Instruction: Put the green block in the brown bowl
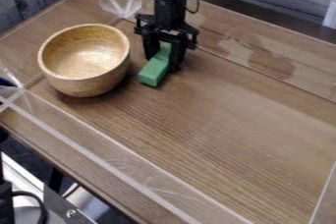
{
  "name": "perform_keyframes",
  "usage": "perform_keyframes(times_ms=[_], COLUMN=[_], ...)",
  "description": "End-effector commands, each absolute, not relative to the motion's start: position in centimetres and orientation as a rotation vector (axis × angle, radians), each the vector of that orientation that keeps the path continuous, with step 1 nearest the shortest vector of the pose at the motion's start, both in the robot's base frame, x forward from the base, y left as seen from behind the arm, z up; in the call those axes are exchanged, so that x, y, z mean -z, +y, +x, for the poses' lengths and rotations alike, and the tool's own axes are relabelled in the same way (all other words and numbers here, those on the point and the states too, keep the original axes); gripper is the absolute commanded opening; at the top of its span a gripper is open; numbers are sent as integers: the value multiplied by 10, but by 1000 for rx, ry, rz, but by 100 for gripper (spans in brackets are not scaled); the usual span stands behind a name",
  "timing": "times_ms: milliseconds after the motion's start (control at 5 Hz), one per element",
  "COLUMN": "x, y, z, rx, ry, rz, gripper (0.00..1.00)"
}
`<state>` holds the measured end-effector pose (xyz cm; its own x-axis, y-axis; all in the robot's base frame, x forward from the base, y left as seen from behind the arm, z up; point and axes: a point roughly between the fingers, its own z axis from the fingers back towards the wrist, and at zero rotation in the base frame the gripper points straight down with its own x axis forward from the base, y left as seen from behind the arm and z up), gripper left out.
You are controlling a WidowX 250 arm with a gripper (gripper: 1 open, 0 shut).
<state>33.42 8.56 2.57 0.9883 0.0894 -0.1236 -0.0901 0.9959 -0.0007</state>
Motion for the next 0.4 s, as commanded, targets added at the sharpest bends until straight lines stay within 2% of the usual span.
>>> perform_keyframes(times_ms=[0, 200], x=[-63, -83], y=[88, 87], z=[348, 349], rx=[-120, -159], ry=[39, 18], rz=[-25, -62], gripper=[0, 0])
